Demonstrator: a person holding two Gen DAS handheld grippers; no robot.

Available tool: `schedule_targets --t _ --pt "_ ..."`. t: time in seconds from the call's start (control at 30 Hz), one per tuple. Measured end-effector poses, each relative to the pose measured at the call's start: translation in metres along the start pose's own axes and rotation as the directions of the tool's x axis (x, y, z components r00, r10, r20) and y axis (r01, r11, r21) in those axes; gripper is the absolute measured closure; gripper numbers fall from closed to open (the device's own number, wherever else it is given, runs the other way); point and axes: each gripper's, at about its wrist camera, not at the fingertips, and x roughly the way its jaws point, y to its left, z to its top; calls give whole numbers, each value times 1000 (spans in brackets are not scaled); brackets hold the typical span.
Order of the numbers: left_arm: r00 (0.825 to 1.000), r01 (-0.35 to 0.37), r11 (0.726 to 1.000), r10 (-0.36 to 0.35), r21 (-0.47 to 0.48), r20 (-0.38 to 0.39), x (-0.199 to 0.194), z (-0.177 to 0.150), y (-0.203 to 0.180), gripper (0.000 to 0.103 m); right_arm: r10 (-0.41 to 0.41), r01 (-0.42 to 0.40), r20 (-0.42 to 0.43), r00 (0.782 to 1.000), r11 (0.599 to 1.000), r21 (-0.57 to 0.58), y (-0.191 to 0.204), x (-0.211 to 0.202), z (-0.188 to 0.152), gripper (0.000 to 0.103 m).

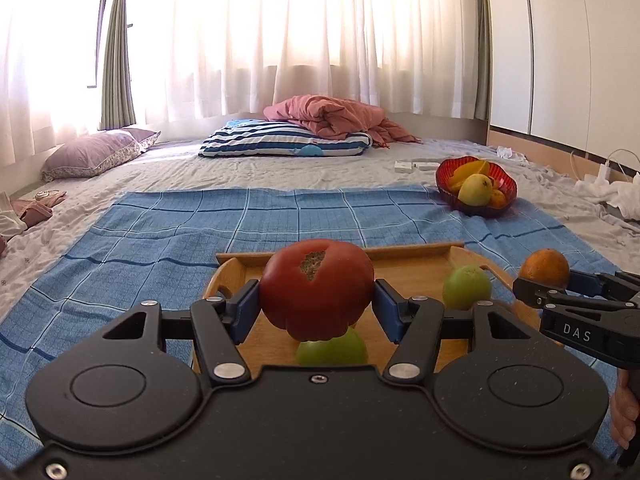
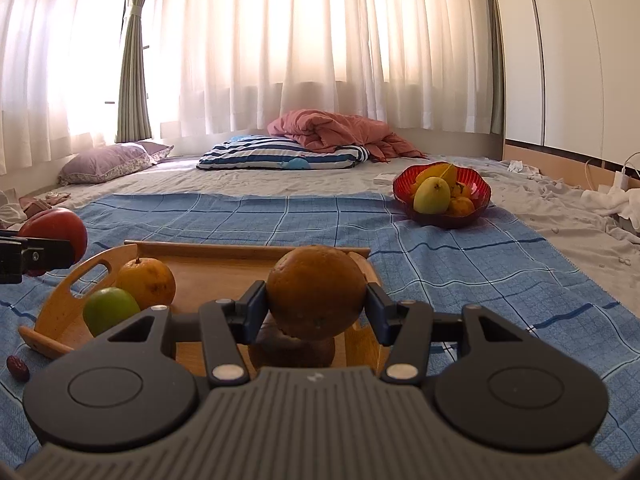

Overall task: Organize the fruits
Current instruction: 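Move both held fruits over the tray and lower them toward its surface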

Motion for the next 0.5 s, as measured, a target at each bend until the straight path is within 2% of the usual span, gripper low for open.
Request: schedule_targets --t 0.23,0.5 --pt "1000 -17 1000 17 -4 3 24 15 7 45 2 -2 -15 1000 1000 -2 4 23 19 47" --pt "999 -15 999 13 -53 -33 60 23 13 45 -1 3 -65 998 999 44 1 56 33 47"
